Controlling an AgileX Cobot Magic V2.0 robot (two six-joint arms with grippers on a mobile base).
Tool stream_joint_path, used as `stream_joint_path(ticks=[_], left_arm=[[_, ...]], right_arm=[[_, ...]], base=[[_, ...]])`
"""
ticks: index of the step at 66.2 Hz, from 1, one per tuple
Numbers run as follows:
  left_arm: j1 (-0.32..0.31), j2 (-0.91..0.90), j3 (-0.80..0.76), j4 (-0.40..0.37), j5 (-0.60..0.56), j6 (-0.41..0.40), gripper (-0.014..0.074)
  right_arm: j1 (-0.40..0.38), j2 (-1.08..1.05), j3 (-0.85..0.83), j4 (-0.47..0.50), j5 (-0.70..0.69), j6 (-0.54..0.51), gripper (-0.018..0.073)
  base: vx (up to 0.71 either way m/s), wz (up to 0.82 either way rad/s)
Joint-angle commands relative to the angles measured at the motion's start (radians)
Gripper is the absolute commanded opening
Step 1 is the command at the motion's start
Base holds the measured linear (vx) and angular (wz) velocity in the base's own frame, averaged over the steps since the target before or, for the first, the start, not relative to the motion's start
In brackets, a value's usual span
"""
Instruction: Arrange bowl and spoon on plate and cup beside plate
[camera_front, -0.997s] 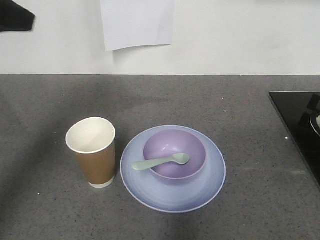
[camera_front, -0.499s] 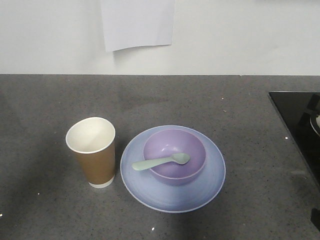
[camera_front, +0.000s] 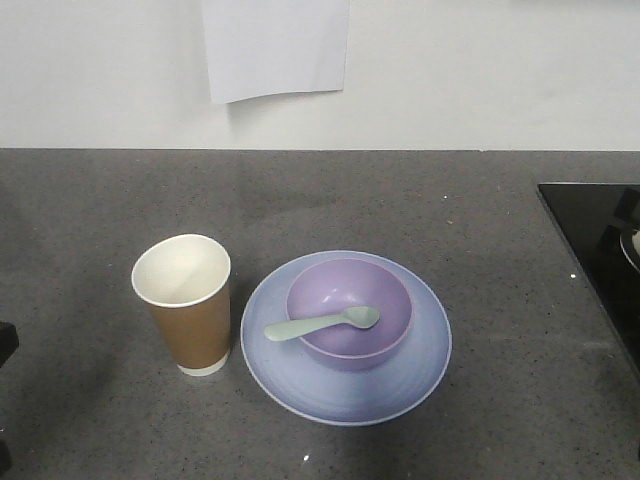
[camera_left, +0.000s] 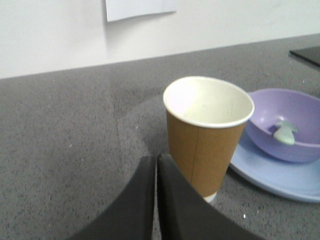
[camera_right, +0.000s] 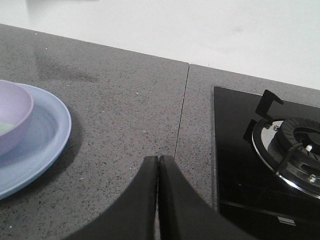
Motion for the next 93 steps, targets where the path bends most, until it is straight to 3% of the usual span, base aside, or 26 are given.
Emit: stream_joint_path(ticks=[1,47,58,65,74,93], left_arm=[[-0.003,0.002,-0.025,-0.017,-0.093,-0.011,-0.0006],[-0.003,0.003,-0.025,-0.013,-0.074,-0.004,-0.0007],[0.002,0.002,0.028,0.056,-0.127,-0.004,-0.0007],[0.054,0.002,0.119,0.057,-0.262,-0.008,-0.0007],[0.136,-0.005,0.236,-0.003,-0.416,-0.008,-0.0007],[0.236,-0.255,0.412,-0.017,-0.429,-0.004,-0.0007]], right_arm=[[-0.001,0.005,-0.028,-0.029,-0.051,-0.002,-0.0006],[-0.001,0.005,-0.028,-0.029,-0.051,-0.002,-0.0006],[-0.001,0.005,-0.028,-0.029,-0.051,-0.002,-0.0006],[-0.001,0.005,-0.028,-0.029,-0.051,-0.002,-0.0006],[-0.001,0.005,-0.028,-0.029,-0.051,-0.002,-0.0006],[-0.001,0.005,-0.028,-0.029,-0.051,-0.002,-0.0006]], base=[[0.00,0.00],[0.00,0.00],[0.00,0.00],[0.00,0.00],[0.00,0.00],[0.00,0.00]])
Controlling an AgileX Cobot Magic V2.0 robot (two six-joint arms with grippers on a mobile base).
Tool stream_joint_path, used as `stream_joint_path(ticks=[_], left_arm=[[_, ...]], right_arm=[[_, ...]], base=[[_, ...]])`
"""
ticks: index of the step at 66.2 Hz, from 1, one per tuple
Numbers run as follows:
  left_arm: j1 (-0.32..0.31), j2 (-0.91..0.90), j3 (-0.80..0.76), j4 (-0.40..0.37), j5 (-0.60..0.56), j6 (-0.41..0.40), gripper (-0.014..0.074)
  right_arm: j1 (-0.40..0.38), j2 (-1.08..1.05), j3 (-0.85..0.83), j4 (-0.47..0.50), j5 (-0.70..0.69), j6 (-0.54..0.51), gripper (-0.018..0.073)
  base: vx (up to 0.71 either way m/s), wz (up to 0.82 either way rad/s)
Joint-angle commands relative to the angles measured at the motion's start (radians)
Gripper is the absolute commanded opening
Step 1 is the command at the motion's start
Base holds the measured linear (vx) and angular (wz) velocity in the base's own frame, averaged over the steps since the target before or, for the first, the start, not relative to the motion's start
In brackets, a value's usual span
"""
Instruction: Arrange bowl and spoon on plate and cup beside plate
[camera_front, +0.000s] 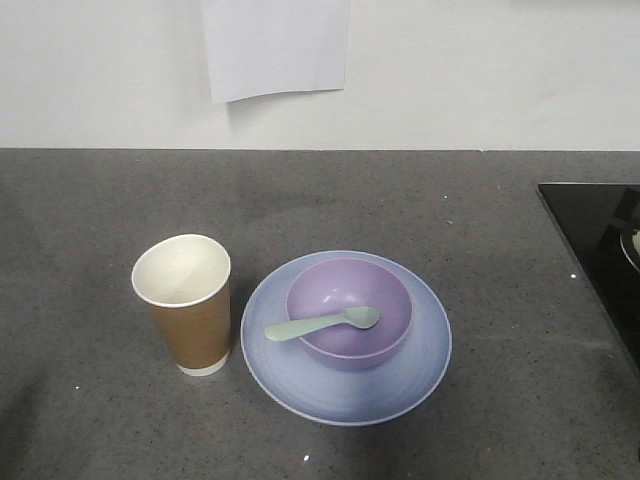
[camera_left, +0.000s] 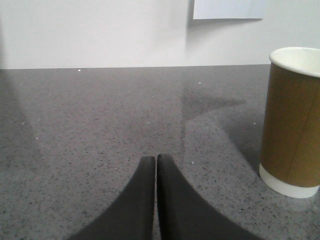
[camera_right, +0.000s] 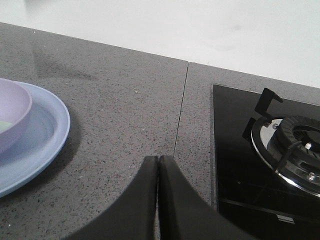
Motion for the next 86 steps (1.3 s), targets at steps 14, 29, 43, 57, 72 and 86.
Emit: stream_joint_path(ticks=[14,29,43,57,72,86], left_arm=[[0.109,-0.288,0.032,-0.002,0.087,0.076,-0.0007],[0.145,-0.319,0.032,-0.009,0.145,0.072,-0.0007],[0.145,-0.310,0.032,-0.013,0.140,0.071,-0.0007],[0.145,-0.314,0.032,0.102,0.138,-0.083,-0.0007],[0.145,-0.314,0.032,0.200,0.138,-0.268,-0.0007],[0.145,-0.314,0.032,0.200,0.138,-0.268,-0.0007]], right_arm=[[-0.001,0.005,-0.028,-0.029,-0.054,-0.002,-0.0006],[-0.001,0.005,-0.028,-0.029,-0.053,-0.002,-0.0006],[-0.001,0.005,-0.028,-0.029,-0.053,-0.002,-0.0006],[-0.001,0.005,-0.028,-0.029,-0.053,-0.002,-0.0006],[-0.001,0.005,-0.028,-0.029,-0.053,-0.002,-0.0006],[-0.001,0.005,-0.028,-0.029,-0.053,-0.002,-0.0006]], base=[[0.00,0.00],[0.00,0.00],[0.00,0.00],[0.00,0.00],[0.00,0.00],[0.00,0.00]])
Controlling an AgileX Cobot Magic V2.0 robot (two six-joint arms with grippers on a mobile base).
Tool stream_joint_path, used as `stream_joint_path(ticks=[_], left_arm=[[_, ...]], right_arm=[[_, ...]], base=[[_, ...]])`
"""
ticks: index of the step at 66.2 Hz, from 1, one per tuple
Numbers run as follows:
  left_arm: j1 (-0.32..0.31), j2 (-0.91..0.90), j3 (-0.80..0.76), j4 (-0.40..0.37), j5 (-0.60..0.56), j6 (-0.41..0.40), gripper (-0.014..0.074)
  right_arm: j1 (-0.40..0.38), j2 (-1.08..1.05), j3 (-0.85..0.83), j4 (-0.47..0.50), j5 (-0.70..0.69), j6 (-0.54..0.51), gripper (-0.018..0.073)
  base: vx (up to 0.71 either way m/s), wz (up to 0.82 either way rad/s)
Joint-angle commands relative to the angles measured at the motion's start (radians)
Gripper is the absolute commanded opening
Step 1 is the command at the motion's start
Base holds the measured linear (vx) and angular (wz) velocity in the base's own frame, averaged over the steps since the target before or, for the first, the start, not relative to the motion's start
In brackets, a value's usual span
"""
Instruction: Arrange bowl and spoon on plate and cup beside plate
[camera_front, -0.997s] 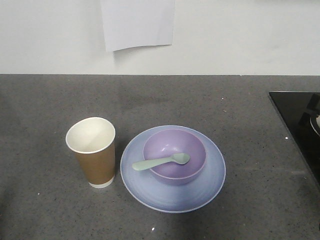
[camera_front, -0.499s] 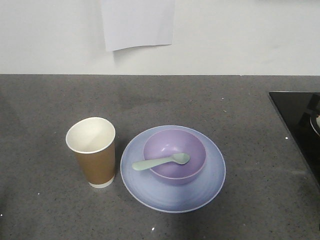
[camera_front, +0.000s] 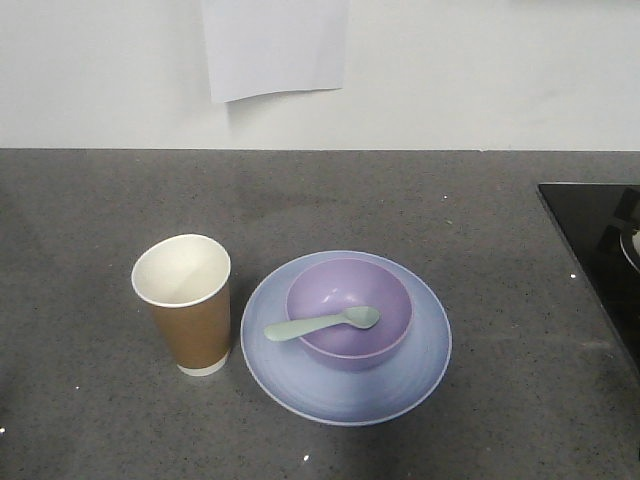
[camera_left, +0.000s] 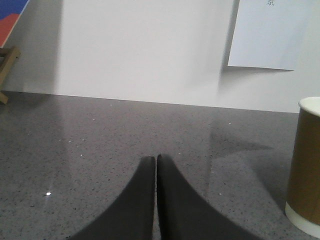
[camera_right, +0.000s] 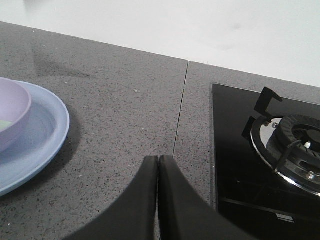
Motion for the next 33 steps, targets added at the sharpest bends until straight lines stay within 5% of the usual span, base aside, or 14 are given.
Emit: stream_joint_path(ticks=[1,33], left_arm=[[0.002,0.004,0.028,0.001,-0.072,-0.013,-0.0007],[0.002,0.004,0.028,0.001,-0.072,-0.013,-0.0007]], right_arm=[[-0.001,0.005,-0.028,-0.029,-0.055,-0.002,-0.0006],[-0.001,0.005,-0.028,-0.029,-0.055,-0.002,-0.0006]], base=[[0.00,0.00],[0.00,0.00]])
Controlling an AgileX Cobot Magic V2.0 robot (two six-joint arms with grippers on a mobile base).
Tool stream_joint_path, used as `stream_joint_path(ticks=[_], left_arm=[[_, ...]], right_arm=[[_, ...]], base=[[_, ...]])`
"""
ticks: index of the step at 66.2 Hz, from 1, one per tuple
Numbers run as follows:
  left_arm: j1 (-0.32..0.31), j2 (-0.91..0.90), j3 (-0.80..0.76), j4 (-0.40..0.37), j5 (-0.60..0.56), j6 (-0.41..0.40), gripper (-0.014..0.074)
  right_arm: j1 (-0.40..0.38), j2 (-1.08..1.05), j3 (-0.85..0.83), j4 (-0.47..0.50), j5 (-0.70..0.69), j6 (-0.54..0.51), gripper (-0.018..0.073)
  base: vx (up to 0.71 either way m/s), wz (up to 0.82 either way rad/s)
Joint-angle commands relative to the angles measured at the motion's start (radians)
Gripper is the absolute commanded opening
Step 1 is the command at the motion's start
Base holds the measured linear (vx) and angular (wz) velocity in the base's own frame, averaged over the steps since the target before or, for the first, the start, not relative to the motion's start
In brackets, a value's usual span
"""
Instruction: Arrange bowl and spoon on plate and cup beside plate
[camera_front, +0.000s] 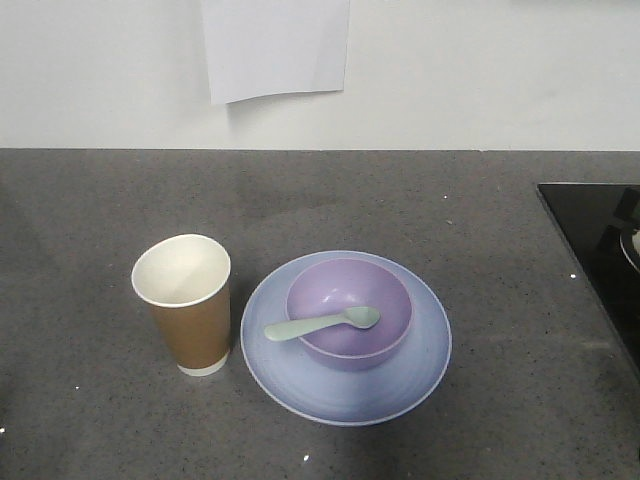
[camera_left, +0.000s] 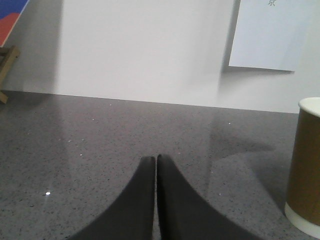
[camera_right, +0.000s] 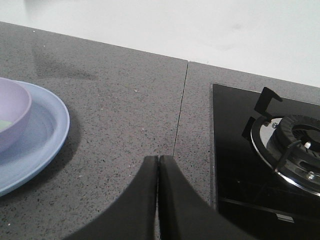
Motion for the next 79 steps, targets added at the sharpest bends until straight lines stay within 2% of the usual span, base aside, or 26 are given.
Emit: stream_joint_path(ticks=[1,36,46,57,61,62,65,72,79], left_arm=[[0.002,0.004,0.028,0.000,-0.072,-0.009,-0.0007],[0.002,0.004,0.028,0.000,-0.072,-0.009,-0.0007],[0.002,0.004,0.028,0.000,-0.072,-0.008,-0.0007],[0.002,0.004,0.028,0.000,-0.072,-0.008,-0.0007],[0.002,0.004,0.028,0.000,-0.072,-0.008,-0.0007],[0.002,0.004,0.028,0.000,-0.072,-0.008,-0.0007],[0.002,0.004,0.028,0.000,-0.072,-0.008,-0.0007],[0.002,0.004,0.028,0.000,-0.072,-0.008,-0.0007],[0.002,0.004,0.028,0.000,-0.072,-0.008,-0.0007]], right_arm=[[-0.001,0.005,-0.028,-0.029,-0.055,-0.002,-0.0006],[-0.001,0.004,-0.021,-0.026,-0.040,-0.006,-0.0006],[-0.002,0.000,0.002,0.102,-0.017,-0.092,-0.0006],[-0.009,-0.027,0.052,0.319,-0.082,-0.321,-0.0006],[-0.037,-0.053,0.094,0.375,-0.159,-0.381,-0.0006],[-0.126,-0.125,0.187,0.440,-0.309,-0.382,-0.0006],[-0.166,-0.158,0.224,0.461,-0.352,-0.372,-0.0006],[-0.234,-0.242,0.296,0.475,-0.365,-0.350,-0.0006],[-0.268,-0.335,0.356,0.455,-0.365,-0.294,-0.0006]], base=[[0.00,0.00],[0.00,0.00],[0.00,0.00],[0.00,0.00],[0.00,0.00],[0.00,0.00],[0.00,0.00],[0.00,0.00],[0.00,0.00]])
